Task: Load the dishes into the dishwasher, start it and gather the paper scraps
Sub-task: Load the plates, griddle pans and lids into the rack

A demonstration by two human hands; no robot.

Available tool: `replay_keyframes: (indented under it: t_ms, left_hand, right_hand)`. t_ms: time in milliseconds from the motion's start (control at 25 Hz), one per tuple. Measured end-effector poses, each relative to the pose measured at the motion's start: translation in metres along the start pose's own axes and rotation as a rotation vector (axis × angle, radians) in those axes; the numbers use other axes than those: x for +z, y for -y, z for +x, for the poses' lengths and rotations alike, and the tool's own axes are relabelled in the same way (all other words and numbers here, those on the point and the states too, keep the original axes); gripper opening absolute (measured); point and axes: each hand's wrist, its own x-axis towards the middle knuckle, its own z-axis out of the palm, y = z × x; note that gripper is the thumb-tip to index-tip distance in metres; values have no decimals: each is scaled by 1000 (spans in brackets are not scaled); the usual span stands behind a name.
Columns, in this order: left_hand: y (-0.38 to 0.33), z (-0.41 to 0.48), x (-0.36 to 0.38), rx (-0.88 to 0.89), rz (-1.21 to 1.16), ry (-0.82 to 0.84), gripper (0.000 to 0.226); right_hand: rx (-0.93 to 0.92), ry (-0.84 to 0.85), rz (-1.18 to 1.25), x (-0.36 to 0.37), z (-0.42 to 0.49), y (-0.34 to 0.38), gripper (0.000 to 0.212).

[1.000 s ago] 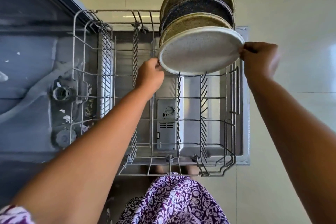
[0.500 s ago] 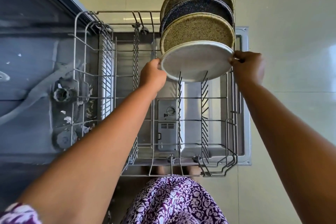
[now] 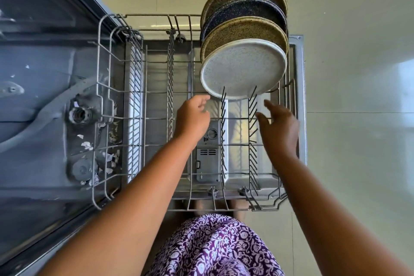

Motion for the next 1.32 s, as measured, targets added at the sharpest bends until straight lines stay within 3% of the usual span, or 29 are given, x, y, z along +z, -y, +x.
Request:
replay_keyframes:
  t_ms: [360, 640, 840, 1040, 1240, 1320]
  left_hand:
    - [0, -117, -44, -6, 35, 65, 32]
    - [-52, -174, -113, 80, -37, -28, 33]
    - [-114, -247, -175, 196, -147, -87, 29]
    - [-143, -336, -260, 271, -218, -310, 26]
    - [-112, -441, -326, 183, -385, -659, 41]
    - [-92, -484, -342, 107, -437, -820, 35]
  right_hand:
    - [44, 125, -18, -31, -95, 39, 39]
    - [-116, 191, 45, -89, -137, 100, 31]
    - [-401, 271, 72, -151, -176, 169, 20]
    - [-672, 326, 143, -192, -224, 248, 12]
    - [-937, 531, 210, -199, -289, 320, 12]
    - [-1005, 651, 252, -200, -316, 344, 11]
